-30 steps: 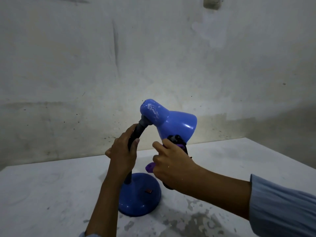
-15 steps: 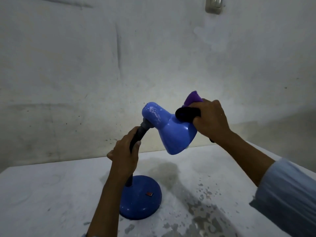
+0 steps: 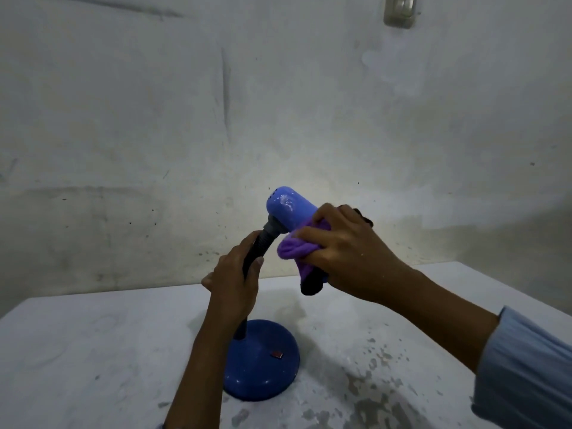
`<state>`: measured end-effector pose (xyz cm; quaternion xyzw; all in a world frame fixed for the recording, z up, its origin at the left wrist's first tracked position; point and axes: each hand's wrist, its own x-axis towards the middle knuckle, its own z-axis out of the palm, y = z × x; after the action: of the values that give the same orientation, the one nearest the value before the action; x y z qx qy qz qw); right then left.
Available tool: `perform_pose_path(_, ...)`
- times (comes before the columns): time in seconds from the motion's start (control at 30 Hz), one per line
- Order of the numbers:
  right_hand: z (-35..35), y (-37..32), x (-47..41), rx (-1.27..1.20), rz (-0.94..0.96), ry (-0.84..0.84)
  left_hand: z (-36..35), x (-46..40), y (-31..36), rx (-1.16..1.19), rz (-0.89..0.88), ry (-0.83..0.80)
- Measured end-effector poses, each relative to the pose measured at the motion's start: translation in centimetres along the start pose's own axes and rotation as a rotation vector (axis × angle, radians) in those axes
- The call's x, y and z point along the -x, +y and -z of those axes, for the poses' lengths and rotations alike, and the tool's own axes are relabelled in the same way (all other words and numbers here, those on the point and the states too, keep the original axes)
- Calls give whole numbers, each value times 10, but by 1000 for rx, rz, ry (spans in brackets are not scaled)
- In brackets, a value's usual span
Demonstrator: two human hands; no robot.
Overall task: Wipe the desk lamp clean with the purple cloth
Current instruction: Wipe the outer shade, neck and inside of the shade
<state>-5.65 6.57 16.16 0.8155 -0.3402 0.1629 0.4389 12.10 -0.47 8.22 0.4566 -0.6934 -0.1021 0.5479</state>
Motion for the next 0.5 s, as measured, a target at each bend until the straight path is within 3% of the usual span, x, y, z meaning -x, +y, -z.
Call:
perform_pose_path(0.13, 4, 5, -21, 51, -34, 33, 1, -1, 1, -5, 1, 2)
perform_pose_path(0.37, 4, 24, -49, -172, -511, 178, 1, 0, 1, 7, -24, 1)
perform_pose_path(0.5, -6, 5, -41, -7, -302, 242, 1, 0, 3, 12, -7, 3)
